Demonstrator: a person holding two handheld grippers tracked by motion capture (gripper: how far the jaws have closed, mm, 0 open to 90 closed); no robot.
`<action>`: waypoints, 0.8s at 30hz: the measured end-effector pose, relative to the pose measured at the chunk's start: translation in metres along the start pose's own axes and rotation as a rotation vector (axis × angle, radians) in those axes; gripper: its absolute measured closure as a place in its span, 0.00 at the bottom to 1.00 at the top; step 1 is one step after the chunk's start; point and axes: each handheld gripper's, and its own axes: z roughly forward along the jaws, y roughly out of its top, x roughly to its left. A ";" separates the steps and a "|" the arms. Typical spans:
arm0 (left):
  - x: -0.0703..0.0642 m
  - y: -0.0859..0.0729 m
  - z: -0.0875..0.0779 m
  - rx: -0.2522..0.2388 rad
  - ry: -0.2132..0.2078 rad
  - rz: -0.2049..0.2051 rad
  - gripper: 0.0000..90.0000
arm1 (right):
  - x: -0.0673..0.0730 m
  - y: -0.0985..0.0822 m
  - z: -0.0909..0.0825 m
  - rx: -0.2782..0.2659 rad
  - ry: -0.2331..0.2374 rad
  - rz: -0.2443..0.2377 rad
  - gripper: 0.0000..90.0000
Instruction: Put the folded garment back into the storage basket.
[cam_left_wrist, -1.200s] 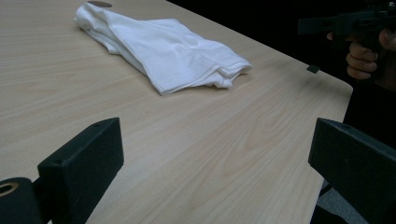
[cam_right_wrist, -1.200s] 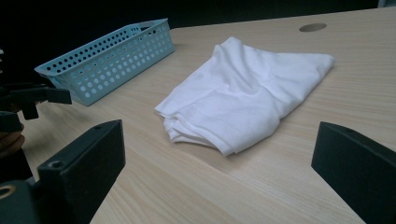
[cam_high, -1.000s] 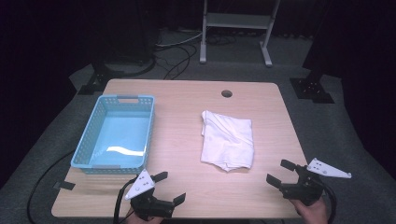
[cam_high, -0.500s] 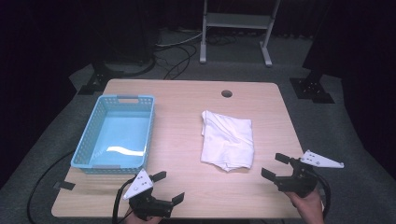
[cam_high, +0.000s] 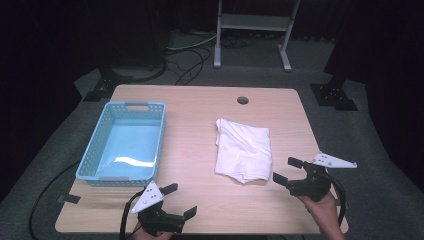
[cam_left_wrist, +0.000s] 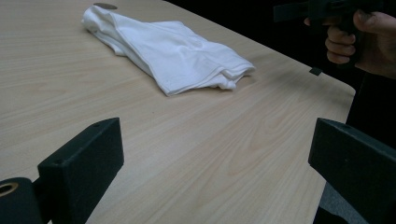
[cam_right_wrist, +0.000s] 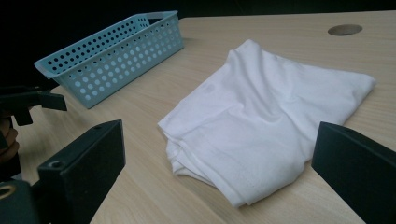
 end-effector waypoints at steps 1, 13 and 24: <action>0.000 0.000 0.000 0.000 0.000 0.000 0.03 | 0.000 0.001 0.003 0.005 0.001 0.001 0.03; 0.001 0.000 0.000 -0.001 0.001 0.000 0.03 | -0.004 0.013 0.024 0.050 -0.001 -0.009 0.03; 0.000 0.000 0.000 0.003 0.000 0.000 0.03 | -0.006 0.022 0.040 0.102 -0.002 -0.014 0.03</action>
